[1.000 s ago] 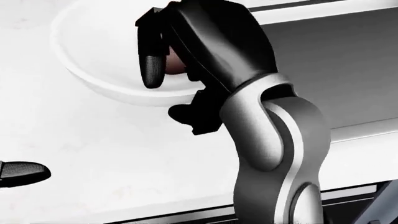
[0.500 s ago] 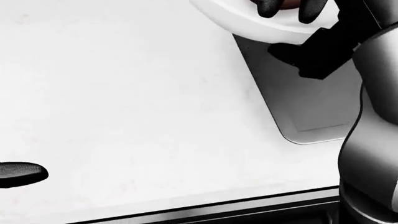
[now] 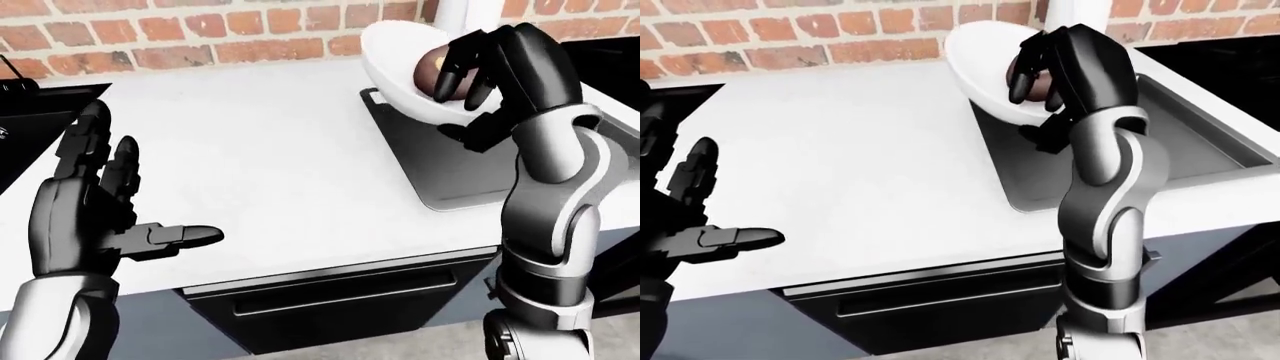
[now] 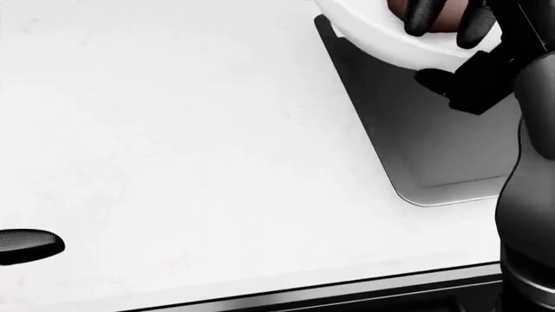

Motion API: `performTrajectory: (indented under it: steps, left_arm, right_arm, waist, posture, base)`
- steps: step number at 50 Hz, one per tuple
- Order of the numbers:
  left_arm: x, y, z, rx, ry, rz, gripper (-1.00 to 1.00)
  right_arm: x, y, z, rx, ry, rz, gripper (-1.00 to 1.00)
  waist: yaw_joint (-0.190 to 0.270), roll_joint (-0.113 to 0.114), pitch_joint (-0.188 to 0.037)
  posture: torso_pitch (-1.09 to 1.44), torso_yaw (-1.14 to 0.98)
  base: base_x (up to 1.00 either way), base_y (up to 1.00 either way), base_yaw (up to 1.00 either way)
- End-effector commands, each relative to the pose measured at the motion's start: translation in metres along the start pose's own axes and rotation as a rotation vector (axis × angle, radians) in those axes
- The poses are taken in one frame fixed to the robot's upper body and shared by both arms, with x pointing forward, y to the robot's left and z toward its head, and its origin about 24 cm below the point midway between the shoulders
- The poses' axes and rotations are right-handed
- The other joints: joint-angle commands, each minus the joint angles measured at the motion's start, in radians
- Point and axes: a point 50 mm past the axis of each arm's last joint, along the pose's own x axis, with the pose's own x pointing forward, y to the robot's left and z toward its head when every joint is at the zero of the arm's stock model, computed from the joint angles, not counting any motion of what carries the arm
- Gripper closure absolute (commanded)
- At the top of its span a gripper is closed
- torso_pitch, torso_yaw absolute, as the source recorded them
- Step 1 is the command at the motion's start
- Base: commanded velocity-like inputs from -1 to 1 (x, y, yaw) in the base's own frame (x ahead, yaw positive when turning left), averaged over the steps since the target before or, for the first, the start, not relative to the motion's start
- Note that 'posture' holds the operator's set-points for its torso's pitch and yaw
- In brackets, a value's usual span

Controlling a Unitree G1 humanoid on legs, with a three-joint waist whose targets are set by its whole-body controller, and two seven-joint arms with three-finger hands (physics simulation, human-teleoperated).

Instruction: Pick up the bowl with donut and place it on the tray. Pick up the cupcake and place it on the tray.

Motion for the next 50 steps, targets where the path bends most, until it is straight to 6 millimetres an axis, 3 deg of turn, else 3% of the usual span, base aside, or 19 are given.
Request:
performTrajectory:
  steps: [1, 20, 50]
  left_arm:
    - [-0.002, 0.0, 0.011, 0.016, -0.07, 0.003, -1.0]
    - [-0.003, 0.002, 0.01, 0.018, -0.071, 0.007, -1.0]
    - [-0.003, 0.003, 0.01, 0.015, -0.073, 0.01, -1.0]
  right_arm:
    - [-0.002, -0.018, 0.008, -0.02, -0.033, -0.11, 1.0]
    - [0.003, -0.002, -0.016, -0.078, 0.102, -0.079, 1.0]
    - [0.001, 0.014, -0.033, -0.131, 0.215, -0.028, 1.0]
  waist:
    - [0.0, 0.0, -0.024]
    - [0.002, 0.0, -0.024]
    - [0.003, -0.001, -0.028]
  posture:
    - [0.0, 0.0]
    - [0.0, 0.0]
    - [0.0, 0.0]
  base:
    - [0.0, 0.0, 0.0]
    - [0.0, 0.0, 0.0]
    - [0.0, 0.0, 0.0]
